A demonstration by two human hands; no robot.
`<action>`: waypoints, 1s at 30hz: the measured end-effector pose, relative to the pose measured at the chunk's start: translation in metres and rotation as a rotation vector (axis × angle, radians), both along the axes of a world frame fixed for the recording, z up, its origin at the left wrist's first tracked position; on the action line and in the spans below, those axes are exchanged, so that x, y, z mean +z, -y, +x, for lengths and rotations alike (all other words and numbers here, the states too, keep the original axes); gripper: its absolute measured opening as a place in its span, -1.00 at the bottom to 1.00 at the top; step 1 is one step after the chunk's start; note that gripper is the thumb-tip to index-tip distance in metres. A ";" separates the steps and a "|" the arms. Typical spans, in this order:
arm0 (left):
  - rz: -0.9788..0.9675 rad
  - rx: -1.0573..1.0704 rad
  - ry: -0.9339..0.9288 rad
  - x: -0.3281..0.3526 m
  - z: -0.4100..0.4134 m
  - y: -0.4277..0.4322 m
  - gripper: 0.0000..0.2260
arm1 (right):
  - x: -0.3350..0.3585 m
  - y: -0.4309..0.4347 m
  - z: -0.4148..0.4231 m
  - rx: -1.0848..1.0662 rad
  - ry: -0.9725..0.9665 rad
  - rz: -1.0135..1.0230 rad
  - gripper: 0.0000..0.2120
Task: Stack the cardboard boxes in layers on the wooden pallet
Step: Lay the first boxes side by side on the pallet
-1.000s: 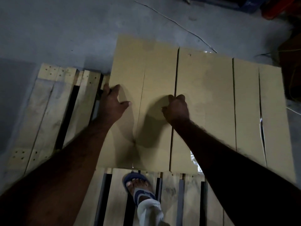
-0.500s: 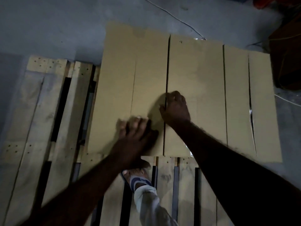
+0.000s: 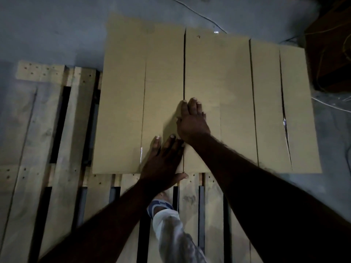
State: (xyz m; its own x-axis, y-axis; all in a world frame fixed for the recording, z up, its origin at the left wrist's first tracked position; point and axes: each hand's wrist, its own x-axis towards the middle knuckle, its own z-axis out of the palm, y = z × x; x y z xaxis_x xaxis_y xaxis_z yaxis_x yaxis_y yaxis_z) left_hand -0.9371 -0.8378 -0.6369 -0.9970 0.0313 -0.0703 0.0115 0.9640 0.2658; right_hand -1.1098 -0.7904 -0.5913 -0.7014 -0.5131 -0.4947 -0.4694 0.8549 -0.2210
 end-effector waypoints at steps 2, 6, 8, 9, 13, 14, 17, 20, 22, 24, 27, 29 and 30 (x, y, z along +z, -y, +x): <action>-0.012 -0.010 0.015 -0.002 0.000 0.000 -0.07 | 0.000 -0.001 0.001 0.003 0.001 -0.003 -0.37; 0.005 -0.026 0.034 -0.006 -0.001 0.004 -0.06 | -0.003 -0.003 0.004 0.047 -0.039 0.000 -0.36; 0.010 -0.030 0.026 -0.004 -0.001 0.004 -0.07 | -0.006 -0.005 0.007 0.064 -0.064 0.008 -0.33; 0.013 -0.034 0.022 -0.004 -0.001 0.003 -0.08 | -0.008 -0.007 0.009 0.075 -0.084 0.013 -0.33; 0.027 -0.037 0.036 -0.003 -0.002 0.001 -0.10 | -0.014 -0.018 0.015 0.142 -0.152 -0.001 -0.32; 0.024 -0.044 0.031 -0.002 -0.003 0.001 -0.12 | -0.015 -0.020 0.014 0.154 -0.146 -0.011 -0.32; -0.002 -0.076 0.012 -0.002 -0.002 0.001 -0.19 | -0.016 -0.024 0.012 0.184 -0.143 -0.025 -0.35; 0.002 -0.078 0.028 -0.003 -0.002 0.002 -0.21 | -0.017 -0.025 0.012 0.180 -0.138 -0.019 -0.35; 0.018 -0.073 0.040 -0.005 -0.003 0.003 -0.19 | -0.017 -0.024 0.012 0.180 -0.134 -0.002 -0.35; 0.030 -0.074 0.026 -0.006 -0.004 0.002 -0.16 | -0.014 -0.022 0.012 0.179 -0.125 0.013 -0.34; 0.085 -0.075 -0.059 -0.005 -0.002 -0.001 -0.17 | -0.007 -0.019 0.012 0.184 -0.102 0.047 -0.32; 0.112 -0.077 -0.080 -0.003 -0.004 0.000 -0.21 | -0.002 -0.015 0.011 0.188 -0.080 0.090 -0.31; 0.126 -0.083 -0.051 0.000 -0.005 0.002 -0.24 | 0.000 -0.012 0.010 0.190 -0.080 0.112 -0.31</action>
State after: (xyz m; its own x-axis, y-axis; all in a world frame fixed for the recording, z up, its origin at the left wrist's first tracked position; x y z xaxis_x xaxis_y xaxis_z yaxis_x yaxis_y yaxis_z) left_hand -0.9424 -0.8393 -0.6371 -0.9928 0.1190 -0.0099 0.1062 0.9180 0.3820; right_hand -1.0998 -0.7780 -0.5914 -0.6368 -0.5846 -0.5027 -0.6361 0.7668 -0.0859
